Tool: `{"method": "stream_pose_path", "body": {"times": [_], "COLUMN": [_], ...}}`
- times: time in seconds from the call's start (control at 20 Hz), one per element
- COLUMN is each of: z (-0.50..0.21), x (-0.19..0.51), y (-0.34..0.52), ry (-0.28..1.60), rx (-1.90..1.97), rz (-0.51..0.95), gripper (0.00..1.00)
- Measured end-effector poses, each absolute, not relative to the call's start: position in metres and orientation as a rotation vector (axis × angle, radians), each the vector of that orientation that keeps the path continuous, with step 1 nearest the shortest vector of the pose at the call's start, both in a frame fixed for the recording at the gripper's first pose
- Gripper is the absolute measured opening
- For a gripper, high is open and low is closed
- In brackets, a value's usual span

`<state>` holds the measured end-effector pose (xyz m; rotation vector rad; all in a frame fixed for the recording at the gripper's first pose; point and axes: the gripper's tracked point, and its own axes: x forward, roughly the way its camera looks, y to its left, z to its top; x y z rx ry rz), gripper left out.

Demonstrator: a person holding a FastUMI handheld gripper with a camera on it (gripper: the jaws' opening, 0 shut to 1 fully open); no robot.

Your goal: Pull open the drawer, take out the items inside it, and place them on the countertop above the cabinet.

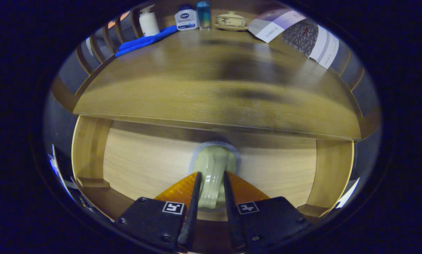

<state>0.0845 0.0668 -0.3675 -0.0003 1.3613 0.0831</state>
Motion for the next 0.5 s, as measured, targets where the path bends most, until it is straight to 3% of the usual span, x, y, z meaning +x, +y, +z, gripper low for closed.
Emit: {"method": "stream_pose_path", "body": {"times": [0.05, 0.25, 0.5], "z": [-0.366, -0.363, -0.344], "x": [0.084, 0.081, 0.079], "y": [0.067, 0.065, 0.065], "ry": [1.358, 1.354, 1.314], "rx": [0.002, 0.018, 0.023], "rz": [0.086, 0.095, 0.112], "gripper": [0.34, 0.2, 0.2]}}
